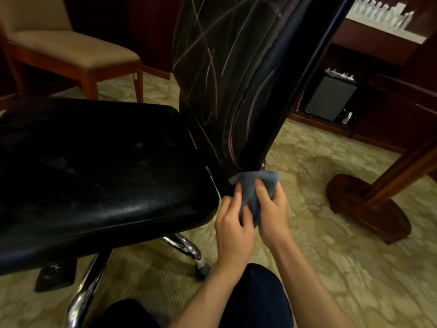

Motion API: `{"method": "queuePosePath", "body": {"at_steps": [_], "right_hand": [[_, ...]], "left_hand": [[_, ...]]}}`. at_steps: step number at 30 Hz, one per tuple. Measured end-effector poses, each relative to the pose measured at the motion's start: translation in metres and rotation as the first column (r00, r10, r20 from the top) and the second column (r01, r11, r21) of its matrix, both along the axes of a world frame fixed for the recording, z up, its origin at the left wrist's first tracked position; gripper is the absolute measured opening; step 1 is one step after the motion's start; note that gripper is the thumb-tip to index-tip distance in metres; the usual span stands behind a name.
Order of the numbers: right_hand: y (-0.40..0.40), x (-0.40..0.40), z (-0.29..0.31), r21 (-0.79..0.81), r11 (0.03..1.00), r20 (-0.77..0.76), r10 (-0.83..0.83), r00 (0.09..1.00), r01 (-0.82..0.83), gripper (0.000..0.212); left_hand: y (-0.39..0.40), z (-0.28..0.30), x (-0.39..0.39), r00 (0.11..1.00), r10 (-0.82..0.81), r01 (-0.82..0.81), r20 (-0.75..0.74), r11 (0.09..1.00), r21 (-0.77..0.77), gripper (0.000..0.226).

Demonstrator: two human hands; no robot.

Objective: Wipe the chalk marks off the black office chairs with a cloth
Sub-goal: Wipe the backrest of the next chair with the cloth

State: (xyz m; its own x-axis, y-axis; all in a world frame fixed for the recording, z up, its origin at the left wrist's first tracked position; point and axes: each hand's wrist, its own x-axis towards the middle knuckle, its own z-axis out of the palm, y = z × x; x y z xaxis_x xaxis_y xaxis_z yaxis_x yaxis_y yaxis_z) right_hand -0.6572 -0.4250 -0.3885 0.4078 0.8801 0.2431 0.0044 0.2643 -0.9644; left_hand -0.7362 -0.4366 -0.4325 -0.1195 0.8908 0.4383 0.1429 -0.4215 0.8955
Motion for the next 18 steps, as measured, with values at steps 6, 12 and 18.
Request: {"method": "queuePosePath", "body": {"at_steps": [6,12,18], "right_hand": [[0.004,-0.005,-0.028,-0.119,0.992,-0.038,0.035,0.999,-0.039,0.015],[0.006,0.009,-0.024,-0.112,0.993,0.262,0.065,0.963,-0.036,0.025],[0.004,0.013,-0.001,0.017,1.0,0.107,-0.026,0.994,0.024,0.017]], "left_hand": [[0.007,-0.036,-0.005,0.997,-0.058,0.044,-0.058,0.976,-0.212,0.03],[0.007,-0.038,-0.01,0.992,-0.089,0.068,-0.085,0.972,-0.226,0.023],[0.005,0.004,-0.014,0.999,0.04,-0.04,0.001,0.999,0.031,0.047]]}}
